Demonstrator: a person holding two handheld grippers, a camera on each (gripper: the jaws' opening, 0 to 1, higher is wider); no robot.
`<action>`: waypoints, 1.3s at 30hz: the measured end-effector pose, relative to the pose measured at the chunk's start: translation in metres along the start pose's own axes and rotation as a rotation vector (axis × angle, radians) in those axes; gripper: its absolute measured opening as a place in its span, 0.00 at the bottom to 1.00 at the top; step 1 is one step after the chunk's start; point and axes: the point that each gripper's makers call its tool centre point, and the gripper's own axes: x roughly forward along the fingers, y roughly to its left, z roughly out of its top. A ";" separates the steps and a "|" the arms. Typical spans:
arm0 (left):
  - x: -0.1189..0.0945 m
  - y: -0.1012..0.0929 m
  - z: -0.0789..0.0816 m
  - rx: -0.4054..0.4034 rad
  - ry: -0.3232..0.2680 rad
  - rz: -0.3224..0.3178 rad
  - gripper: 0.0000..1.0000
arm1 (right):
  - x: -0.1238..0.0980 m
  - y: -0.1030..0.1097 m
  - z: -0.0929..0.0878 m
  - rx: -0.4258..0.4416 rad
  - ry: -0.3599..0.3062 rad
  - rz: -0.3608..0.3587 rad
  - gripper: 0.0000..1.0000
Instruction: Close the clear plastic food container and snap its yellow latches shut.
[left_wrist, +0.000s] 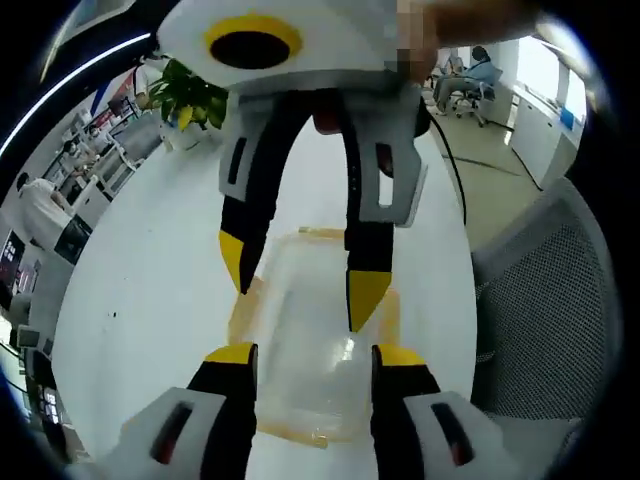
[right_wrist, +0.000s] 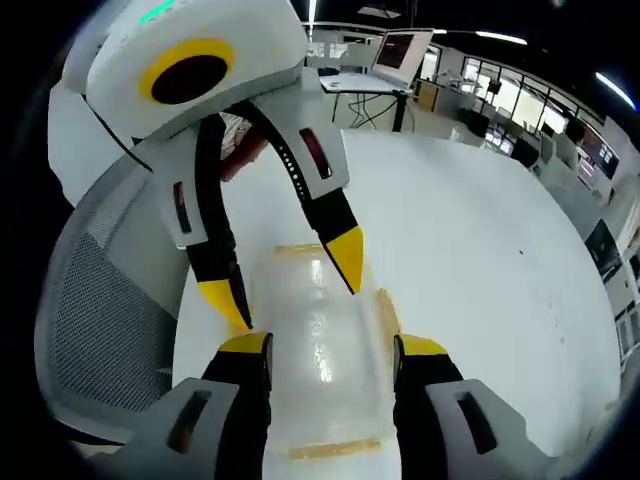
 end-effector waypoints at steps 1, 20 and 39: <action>0.001 -0.004 0.001 0.007 0.002 -0.008 0.42 | 0.001 -0.002 -0.001 -0.011 0.010 0.004 0.46; 0.028 -0.015 -0.001 0.199 0.118 0.109 0.52 | 0.019 -0.016 -0.014 -0.036 0.215 0.251 0.48; 0.032 -0.016 -0.007 0.223 0.188 0.096 0.46 | 0.027 -0.014 -0.020 -0.031 0.398 0.342 0.41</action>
